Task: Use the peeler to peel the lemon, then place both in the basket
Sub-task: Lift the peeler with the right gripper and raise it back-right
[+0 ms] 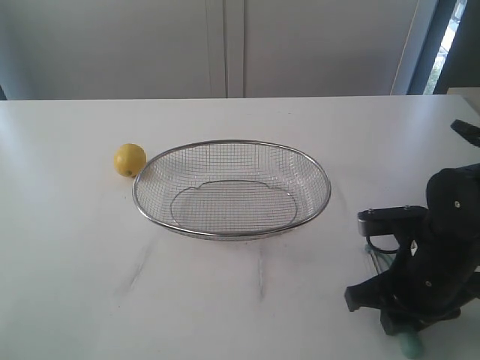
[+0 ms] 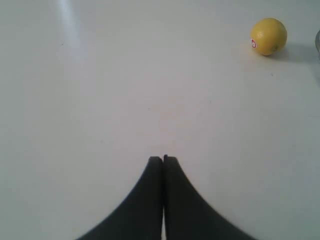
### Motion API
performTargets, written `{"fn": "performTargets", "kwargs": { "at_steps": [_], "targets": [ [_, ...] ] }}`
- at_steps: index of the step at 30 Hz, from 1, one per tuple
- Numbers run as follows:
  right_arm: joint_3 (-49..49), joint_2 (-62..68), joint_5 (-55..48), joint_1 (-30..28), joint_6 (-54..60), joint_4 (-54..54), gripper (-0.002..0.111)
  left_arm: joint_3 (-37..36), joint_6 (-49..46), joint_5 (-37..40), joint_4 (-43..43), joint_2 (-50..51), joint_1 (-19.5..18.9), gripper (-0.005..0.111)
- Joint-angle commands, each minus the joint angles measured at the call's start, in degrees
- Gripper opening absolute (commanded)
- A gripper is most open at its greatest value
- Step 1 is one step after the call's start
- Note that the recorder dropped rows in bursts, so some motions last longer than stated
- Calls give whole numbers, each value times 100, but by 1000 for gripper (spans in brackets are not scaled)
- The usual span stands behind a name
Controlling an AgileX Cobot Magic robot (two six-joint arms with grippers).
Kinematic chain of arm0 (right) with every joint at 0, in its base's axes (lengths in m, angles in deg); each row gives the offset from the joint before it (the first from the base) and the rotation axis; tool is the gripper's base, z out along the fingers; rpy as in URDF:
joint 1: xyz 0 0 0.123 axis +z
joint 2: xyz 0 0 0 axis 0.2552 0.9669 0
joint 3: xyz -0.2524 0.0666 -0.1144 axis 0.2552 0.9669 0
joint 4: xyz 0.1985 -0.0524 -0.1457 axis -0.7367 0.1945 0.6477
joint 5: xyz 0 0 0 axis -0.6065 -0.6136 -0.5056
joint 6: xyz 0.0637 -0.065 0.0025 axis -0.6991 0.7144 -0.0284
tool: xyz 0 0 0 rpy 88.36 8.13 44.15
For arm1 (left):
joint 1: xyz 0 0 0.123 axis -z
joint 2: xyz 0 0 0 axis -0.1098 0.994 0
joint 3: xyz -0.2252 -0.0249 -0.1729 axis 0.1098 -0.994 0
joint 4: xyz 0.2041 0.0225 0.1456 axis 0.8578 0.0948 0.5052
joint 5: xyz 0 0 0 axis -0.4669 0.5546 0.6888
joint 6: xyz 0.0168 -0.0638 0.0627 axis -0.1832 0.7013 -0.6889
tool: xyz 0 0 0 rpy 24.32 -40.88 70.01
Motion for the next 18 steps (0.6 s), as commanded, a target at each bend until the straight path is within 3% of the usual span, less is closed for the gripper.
{"fn": "performTargets", "kwargs": {
  "at_steps": [1, 6, 18],
  "targets": [
    [37, 84, 96, 2, -41, 15, 23, -19, 32, 4, -25, -30, -9, 0],
    [26, 51, 112, 2, -171, 15, 0, -19, 32, 4, -25, -30, -9, 0],
    [5, -1543, 6, 2, -171, 2, 0, -19, 32, 4, -25, -30, -9, 0]
  ]
}}
